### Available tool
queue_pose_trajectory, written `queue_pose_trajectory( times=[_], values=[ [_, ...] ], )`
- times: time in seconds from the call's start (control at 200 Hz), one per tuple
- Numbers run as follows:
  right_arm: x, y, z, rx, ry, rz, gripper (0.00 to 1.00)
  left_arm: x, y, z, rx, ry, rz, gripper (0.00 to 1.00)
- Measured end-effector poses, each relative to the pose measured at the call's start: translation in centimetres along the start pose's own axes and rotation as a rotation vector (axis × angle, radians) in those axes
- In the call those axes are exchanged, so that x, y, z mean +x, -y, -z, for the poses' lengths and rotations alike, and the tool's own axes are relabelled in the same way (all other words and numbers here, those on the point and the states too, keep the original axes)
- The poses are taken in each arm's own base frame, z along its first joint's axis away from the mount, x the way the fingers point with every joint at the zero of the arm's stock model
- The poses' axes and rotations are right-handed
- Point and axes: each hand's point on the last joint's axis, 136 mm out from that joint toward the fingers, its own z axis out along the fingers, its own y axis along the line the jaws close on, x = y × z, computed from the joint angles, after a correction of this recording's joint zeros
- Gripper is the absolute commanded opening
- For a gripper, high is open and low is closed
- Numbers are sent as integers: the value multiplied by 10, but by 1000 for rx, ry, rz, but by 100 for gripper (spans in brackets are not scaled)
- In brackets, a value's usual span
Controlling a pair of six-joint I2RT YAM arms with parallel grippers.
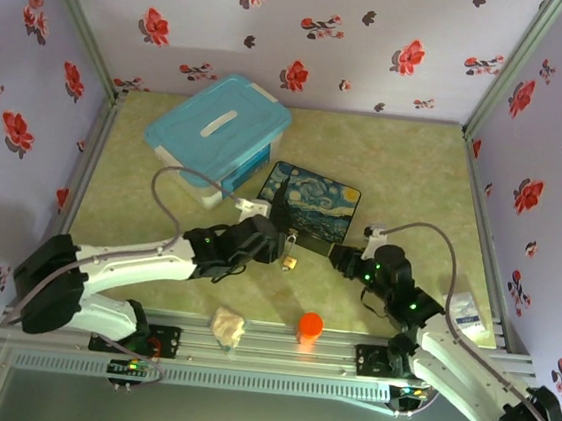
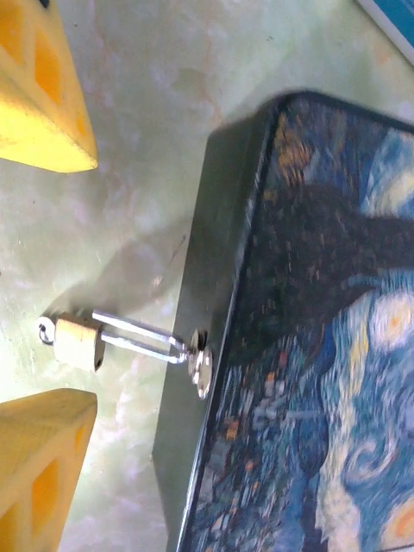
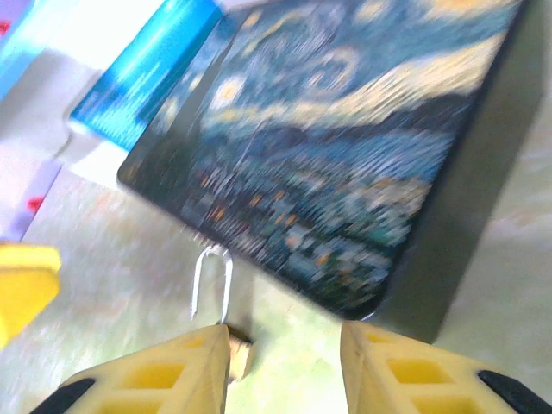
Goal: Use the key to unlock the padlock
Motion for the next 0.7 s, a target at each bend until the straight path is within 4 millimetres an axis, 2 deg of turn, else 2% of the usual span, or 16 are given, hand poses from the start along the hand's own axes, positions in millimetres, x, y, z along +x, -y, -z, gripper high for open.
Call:
queue_pose_trajectory(
  times=[0.16, 0.33, 0.54, 0.7],
  values=[
    [36, -9, -16, 6, -134, 23, 39, 15, -20, -9, 32, -14, 97, 67],
    [55, -7, -36, 49, -205, 22, 42, 12, -9, -10, 91, -3, 132, 67],
    [60, -20, -64, 46, -238, 46, 45, 7, -5, -9, 118, 11, 154, 67],
    [63, -31, -80, 33, -253, 68, 45, 12, -13, -9, 111, 10, 165, 67]
  ],
)
